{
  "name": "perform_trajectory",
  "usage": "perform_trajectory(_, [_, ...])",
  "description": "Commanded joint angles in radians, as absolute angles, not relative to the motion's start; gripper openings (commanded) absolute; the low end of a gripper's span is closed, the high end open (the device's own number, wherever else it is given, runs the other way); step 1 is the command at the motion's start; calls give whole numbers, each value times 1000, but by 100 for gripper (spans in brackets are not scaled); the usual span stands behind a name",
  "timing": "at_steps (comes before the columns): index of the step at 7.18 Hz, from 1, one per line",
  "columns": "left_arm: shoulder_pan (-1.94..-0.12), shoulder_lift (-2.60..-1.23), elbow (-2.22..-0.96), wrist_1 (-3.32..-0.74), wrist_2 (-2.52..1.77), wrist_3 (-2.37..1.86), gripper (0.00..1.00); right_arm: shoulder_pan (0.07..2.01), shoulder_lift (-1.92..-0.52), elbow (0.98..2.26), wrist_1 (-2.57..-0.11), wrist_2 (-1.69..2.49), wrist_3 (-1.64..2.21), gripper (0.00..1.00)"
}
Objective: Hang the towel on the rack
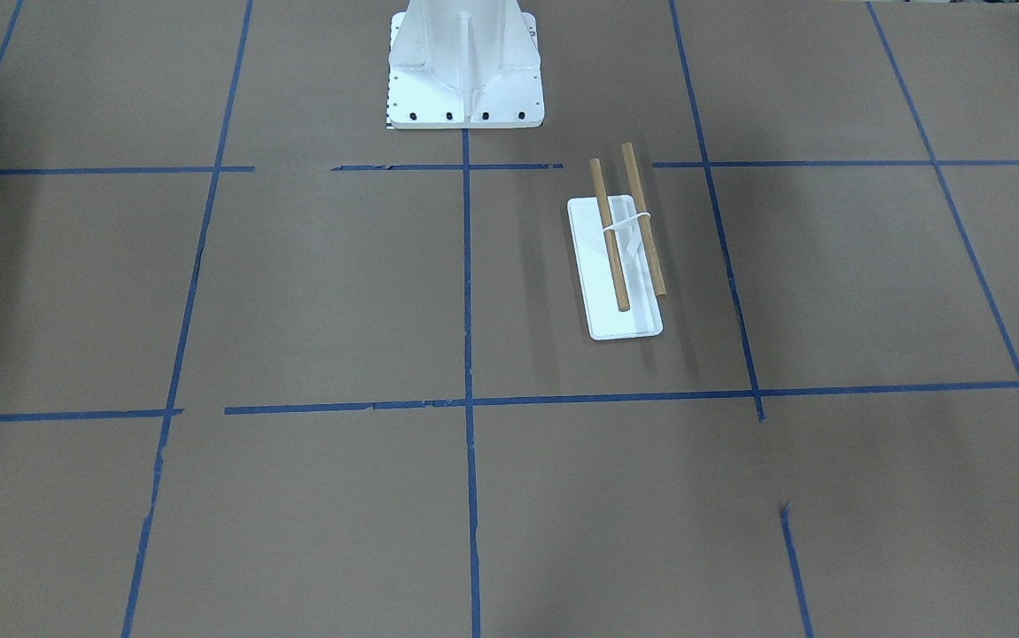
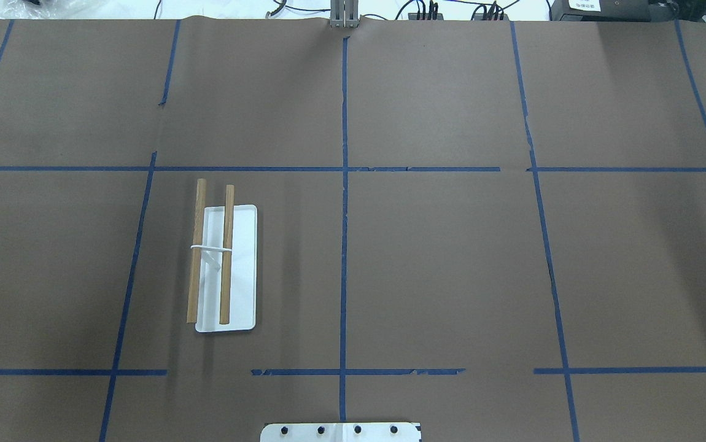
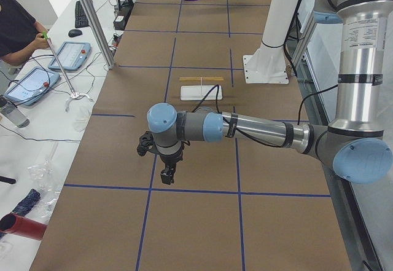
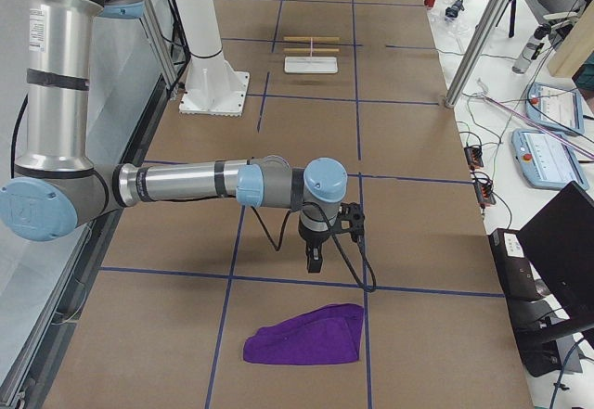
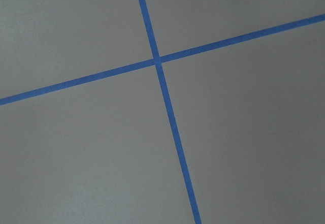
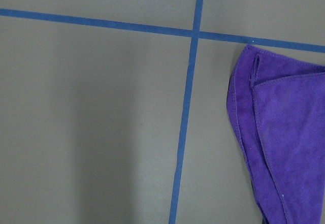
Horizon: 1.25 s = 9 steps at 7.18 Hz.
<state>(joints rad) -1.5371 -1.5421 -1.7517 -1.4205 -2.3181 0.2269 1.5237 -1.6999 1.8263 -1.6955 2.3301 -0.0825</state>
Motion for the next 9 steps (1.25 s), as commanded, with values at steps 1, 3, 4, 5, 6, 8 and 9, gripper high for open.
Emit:
perform_trajectory(1, [-1537,-1543,-1750,-1417,-2351,218,100,1519,-1722,1835,-1631,2344,-86,100])
perform_trajectory(3, [-1537,-1543,-1749,-1417,-2355,219,100,1511,-1736,1830,-1591,2335,-91,100])
perform_trajectory(4, [-1537,-1543,-1750,-1419,-2355,219,100,1509,-1758,1829,-1588,2335,-89,100])
perform_trajectory(5, [-1536,-1543,-1752,-1419,-2355,218,100,1500,-1797,1827,-1586,2327,-92,100])
perform_trajectory(6, [-1536,-1543,-1753,-1417,-2355,218,100,1485,-1802,1798,-1585,2283,-94,100])
perform_trajectory(8, [-1536,-1545,-1753,-1419,-2356,218,100,1470,-1799,1557,-1294,2249,-84,100])
perform_trajectory(9, [-1536,-1545,-1753,-1419,-2356,218,100,1470,-1796,1467,-1169,2252,-81,96])
